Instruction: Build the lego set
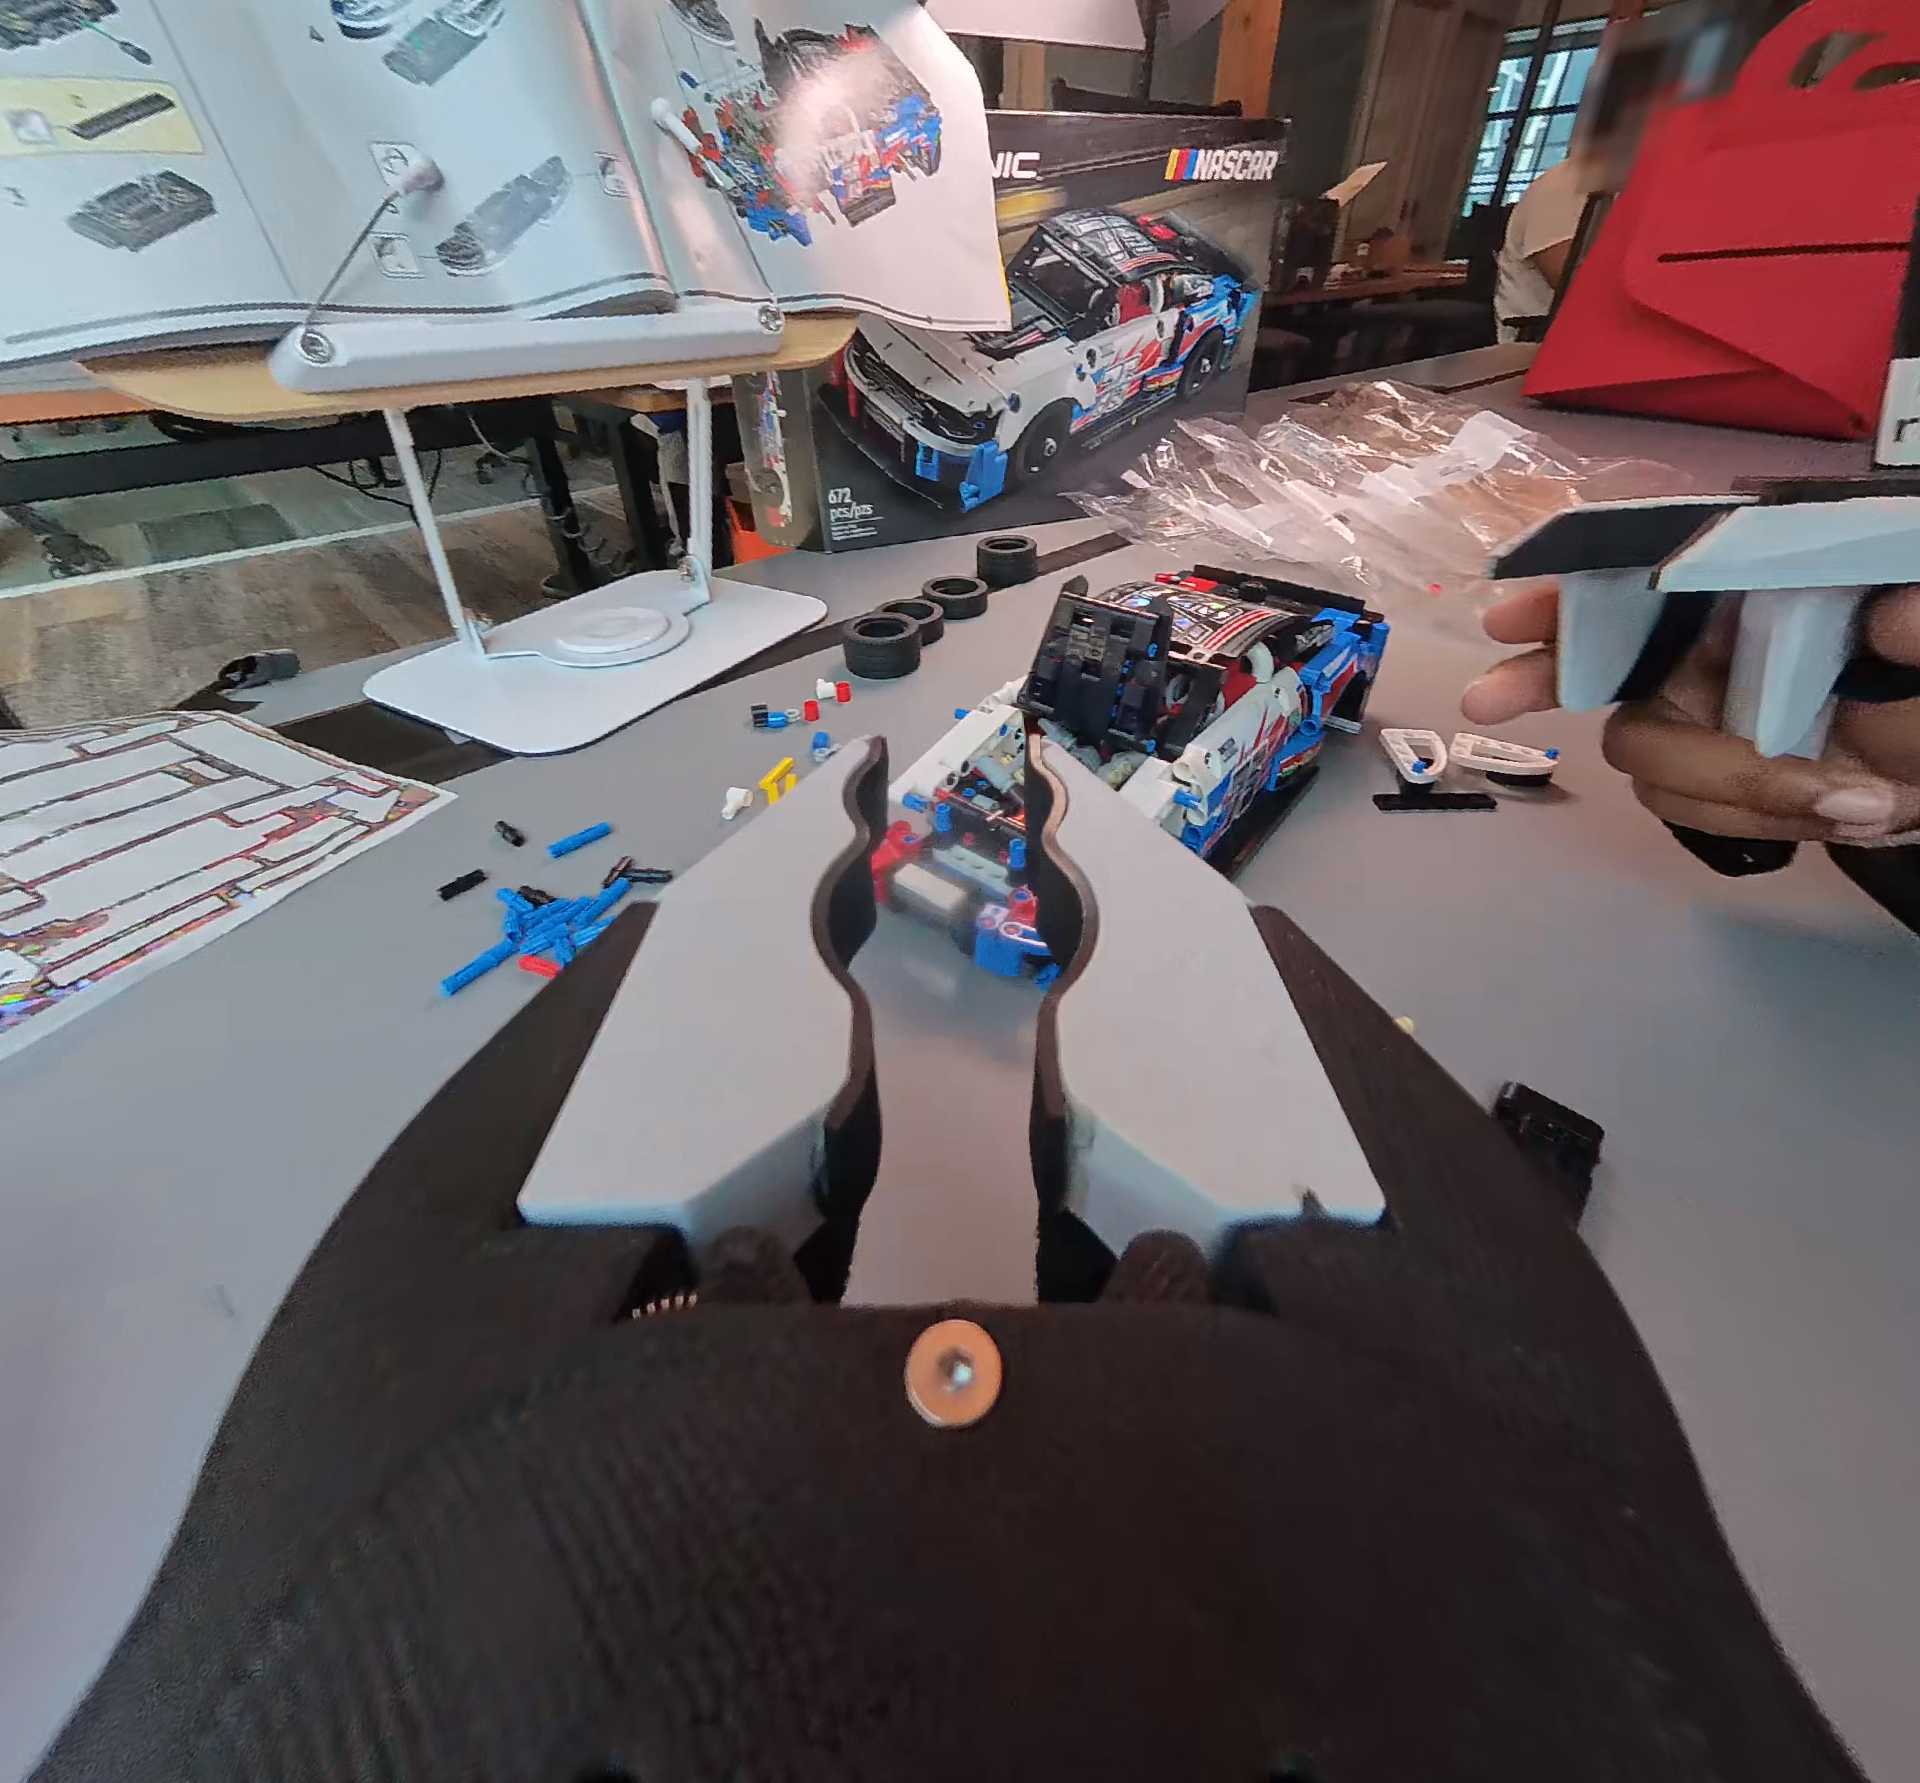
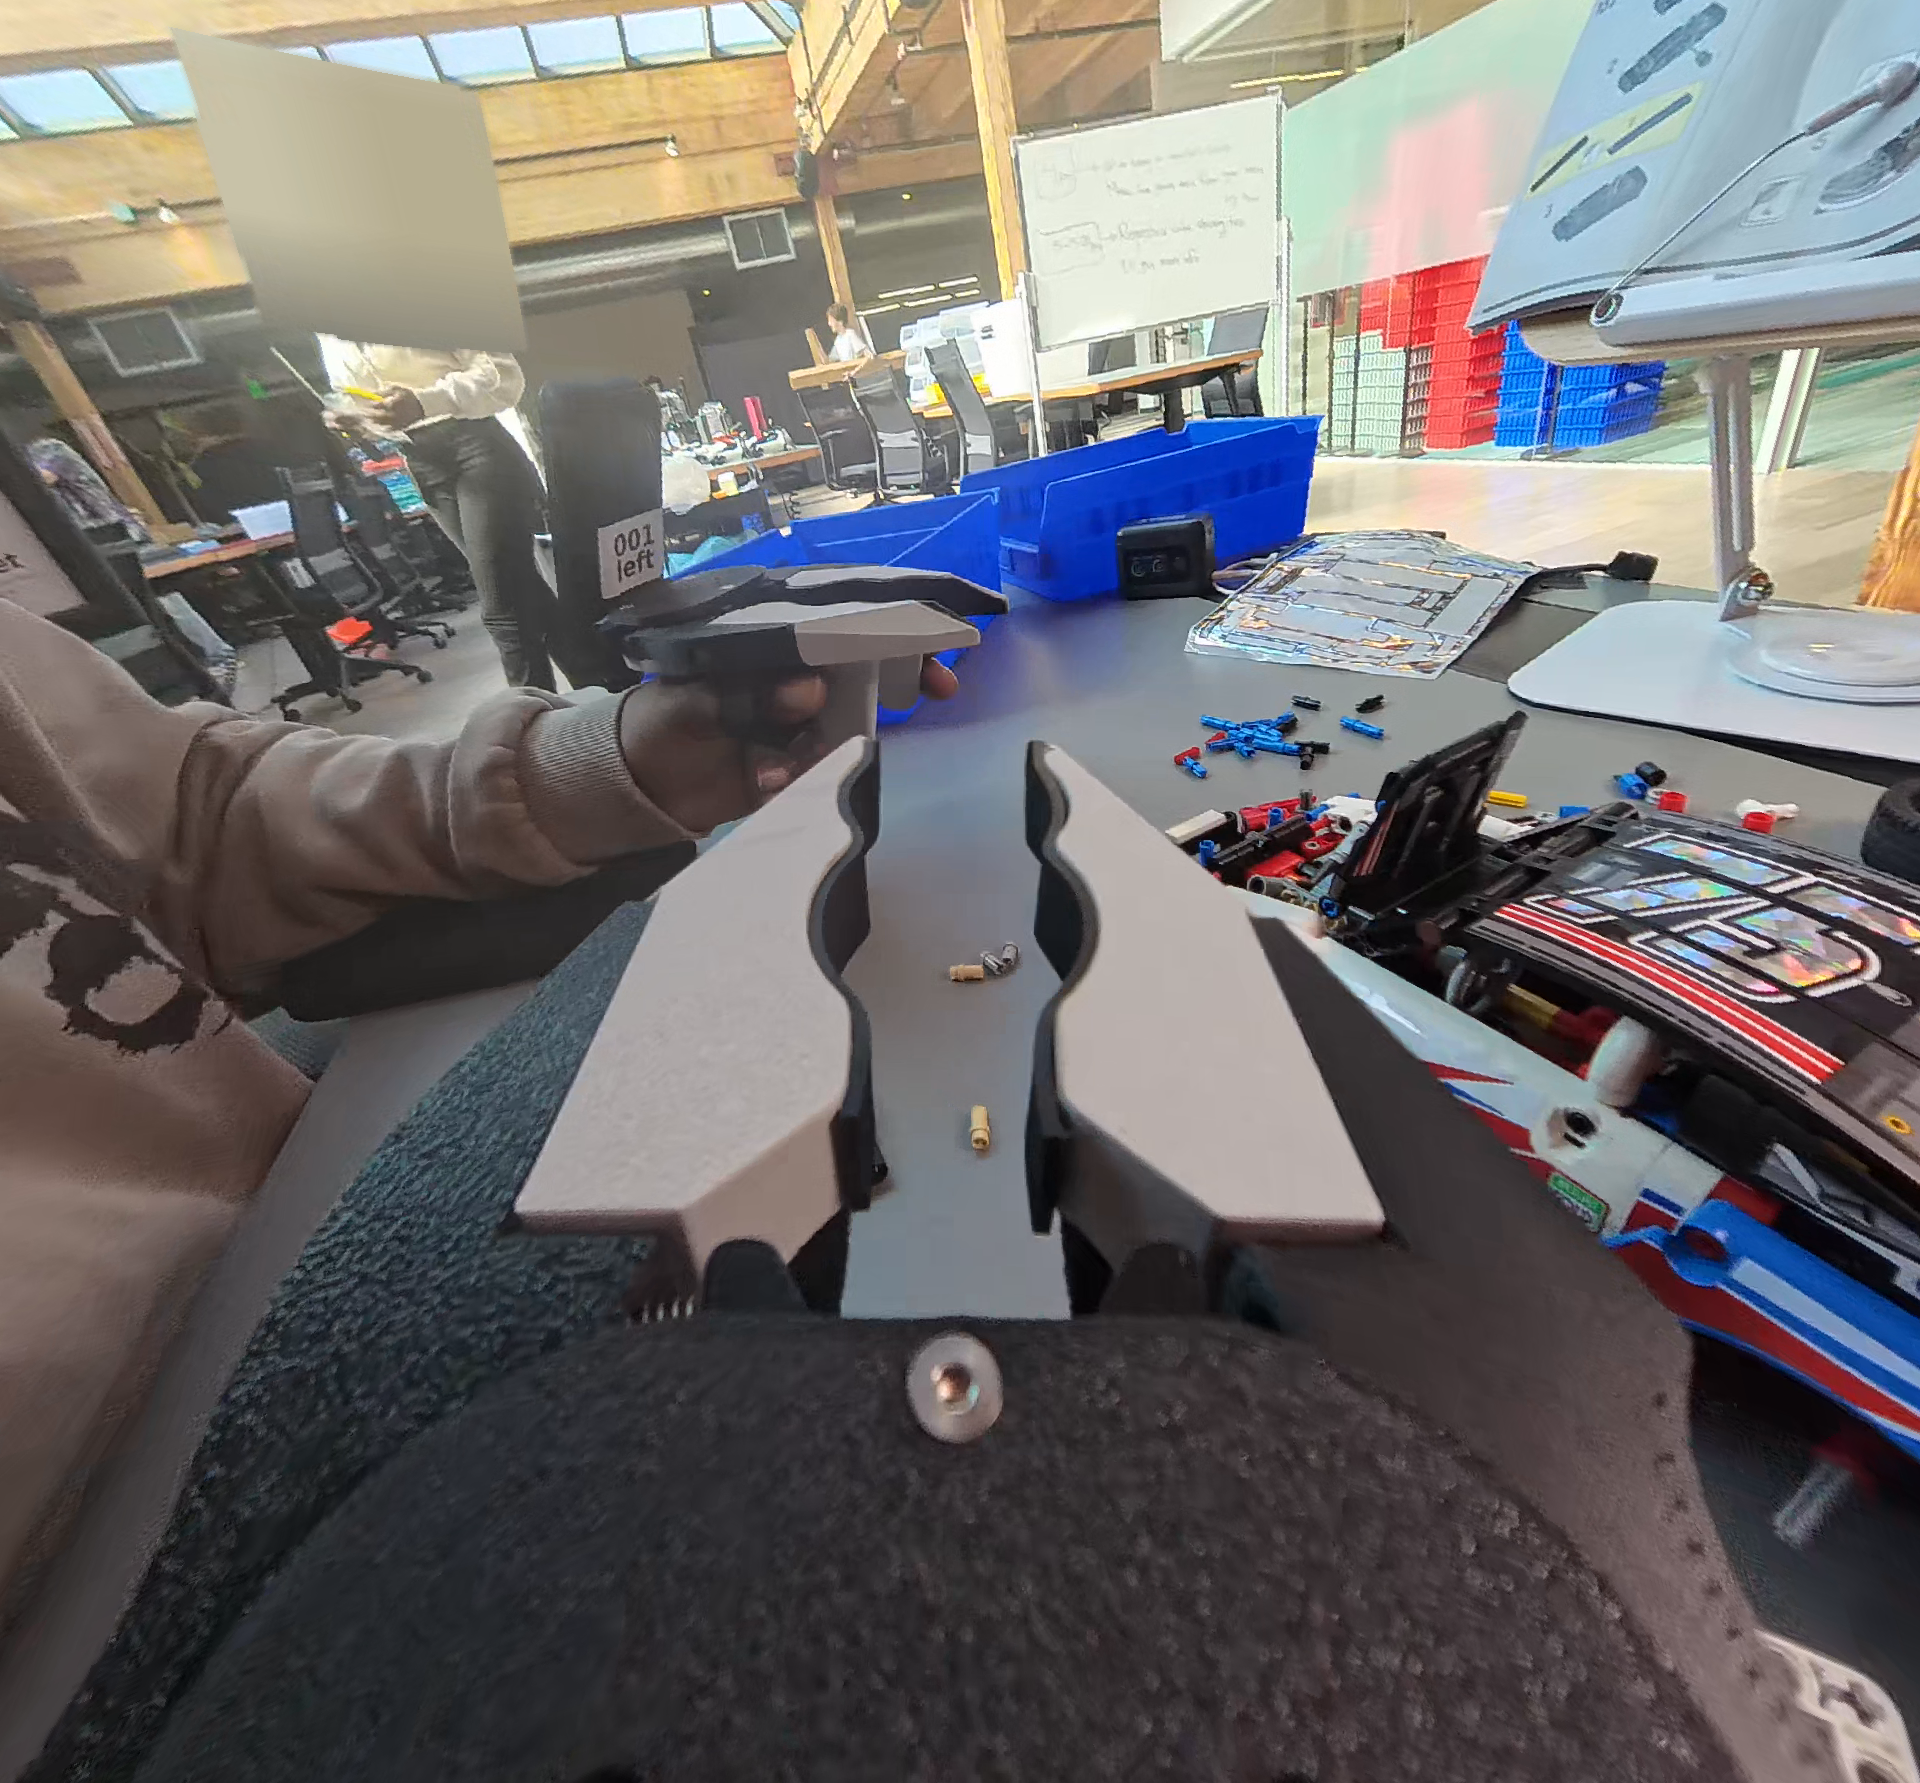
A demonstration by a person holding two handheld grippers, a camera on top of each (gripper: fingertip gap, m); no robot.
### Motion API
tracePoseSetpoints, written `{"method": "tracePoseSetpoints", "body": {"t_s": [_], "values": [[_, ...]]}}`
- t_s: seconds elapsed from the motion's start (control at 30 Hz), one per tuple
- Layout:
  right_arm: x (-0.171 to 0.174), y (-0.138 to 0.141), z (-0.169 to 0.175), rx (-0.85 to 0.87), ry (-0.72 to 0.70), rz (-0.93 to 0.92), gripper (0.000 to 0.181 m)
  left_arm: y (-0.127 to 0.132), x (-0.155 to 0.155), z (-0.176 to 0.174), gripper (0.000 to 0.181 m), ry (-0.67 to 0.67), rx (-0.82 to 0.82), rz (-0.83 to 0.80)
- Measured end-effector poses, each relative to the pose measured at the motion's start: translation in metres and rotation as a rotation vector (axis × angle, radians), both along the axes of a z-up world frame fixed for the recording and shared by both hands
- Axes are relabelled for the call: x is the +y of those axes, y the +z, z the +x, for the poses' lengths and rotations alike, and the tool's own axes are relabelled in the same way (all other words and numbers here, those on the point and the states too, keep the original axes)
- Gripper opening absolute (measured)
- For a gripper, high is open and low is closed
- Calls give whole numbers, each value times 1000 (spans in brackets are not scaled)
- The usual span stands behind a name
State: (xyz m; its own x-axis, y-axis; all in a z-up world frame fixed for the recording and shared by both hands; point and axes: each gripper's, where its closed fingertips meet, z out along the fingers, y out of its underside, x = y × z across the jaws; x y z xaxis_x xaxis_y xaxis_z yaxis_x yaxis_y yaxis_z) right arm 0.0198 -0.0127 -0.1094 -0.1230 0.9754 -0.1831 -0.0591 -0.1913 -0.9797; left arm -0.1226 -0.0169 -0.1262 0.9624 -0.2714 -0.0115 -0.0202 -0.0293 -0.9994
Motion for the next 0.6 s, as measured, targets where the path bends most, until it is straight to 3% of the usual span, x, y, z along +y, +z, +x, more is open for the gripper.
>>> {"method": "tracePoseSetpoints", "body": {"t_s": [0.13, 0.27, 0.33, 0.5, 0.6], "values": [[5, -3, 2, -16, -54, 60, 7, -7, 4, -24, 22, 96, 24, -40], [20, -1, 7, -27, -111, 80, 3, -27, 9, -40, 16, 130, 17, -122], [28, 4, 12, -24, -144, 98, 3, -39, 11, -28, 15, 36, -2, -184], [43, 11, 21, -31, -224, 144, 2, -70, -11, 35, 15, -345, 73, -369], [49, 2, 19, -60, -245, 148, 2, -87, -25, 53, 14, -435, 192, -447]]}}
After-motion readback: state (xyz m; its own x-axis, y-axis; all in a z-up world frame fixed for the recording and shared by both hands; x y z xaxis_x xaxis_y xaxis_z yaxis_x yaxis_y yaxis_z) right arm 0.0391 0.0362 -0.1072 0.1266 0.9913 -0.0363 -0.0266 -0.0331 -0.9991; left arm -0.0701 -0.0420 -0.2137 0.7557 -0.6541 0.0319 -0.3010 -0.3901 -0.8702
